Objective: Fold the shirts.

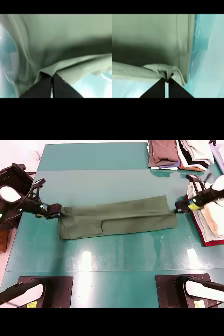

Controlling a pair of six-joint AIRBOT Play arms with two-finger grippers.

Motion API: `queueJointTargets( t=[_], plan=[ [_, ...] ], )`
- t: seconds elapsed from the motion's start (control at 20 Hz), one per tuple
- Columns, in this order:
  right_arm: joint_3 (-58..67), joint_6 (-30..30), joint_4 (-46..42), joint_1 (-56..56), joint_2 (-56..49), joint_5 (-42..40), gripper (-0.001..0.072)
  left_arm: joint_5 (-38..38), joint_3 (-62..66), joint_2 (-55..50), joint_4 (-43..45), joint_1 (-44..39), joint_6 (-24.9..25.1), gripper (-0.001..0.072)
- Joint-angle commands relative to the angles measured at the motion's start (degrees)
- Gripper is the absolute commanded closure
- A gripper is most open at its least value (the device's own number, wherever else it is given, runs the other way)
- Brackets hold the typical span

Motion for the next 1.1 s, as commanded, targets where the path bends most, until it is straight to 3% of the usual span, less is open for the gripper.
queueJointTargets(
  t=[0.0, 0.05, 0.1, 0.15, 0.2, 0.3, 0.45, 0.5, 0.55, 0.75, 0.9, 1.05],
  plan=[
    [11.0, 0.7, 0.1, 1.7, -10.2, -0.6, 0.0691, 6.4, 3.8, -6.8, -0.2, 0.0, 0.2, 0.0680],
    [13.3, 0.7, 1.2, 1.7, -12.5, -0.6, 0.0690, 8.0, 3.8, -6.9, -0.3, 0.0, -0.5, 0.0677],
    [15.4, 0.6, 3.4, 1.5, -14.5, -0.5, 0.0648, 8.9, 4.0, -6.9, -0.3, 0.0, -1.6, 0.0498],
    [17.3, 0.5, 6.0, 0.6, -16.2, -0.5, 0.0418, 9.2, 4.5, -6.9, -0.2, 0.0, -2.6, 0.0191],
    [18.8, -1.0, 9.3, -0.5, -17.4, -0.1, 0.0311, 8.5, 5.3, -6.9, -0.2, 0.0, -3.1, 0.0157],
    [19.8, -5.6, 14.6, -3.5, -18.0, 1.8, 0.0310, 5.7, 7.8, -6.9, -0.5, 0.0, -3.0, 0.0172],
    [17.0, -6.5, 15.1, -10.1, -18.0, 6.1, 0.0284, 4.6, 9.1, -6.9, -4.5, 0.0, -2.9, 0.0187],
    [14.6, -6.5, 15.1, -12.3, -18.0, 7.0, 0.0206, 4.6, 9.1, -6.9, -5.8, -0.1, -2.4, 0.0444],
    [11.7, -6.5, 15.1, -14.9, -18.0, 6.9, 0.0188, 5.4, 9.1, -6.9, -6.5, -0.6, -1.7, 0.0682],
    [3.6, -11.7, 24.7, -20.3, -20.8, 6.1, 0.0191, 11.3, 9.1, -7.1, -6.6, -8.5, -1.5, 0.0681],
    [2.6, -14.1, 30.7, -18.4, -23.7, 4.8, 0.0211, 15.2, 9.1, -8.7, -6.7, -15.0, -4.6, 0.0681],
    [5.8, -14.2, 31.4, -13.3, -26.5, 4.0, 0.0384, 17.2, 9.1, -12.4, -7.7, -20.6, -5.2, 0.0681]
  ],
)
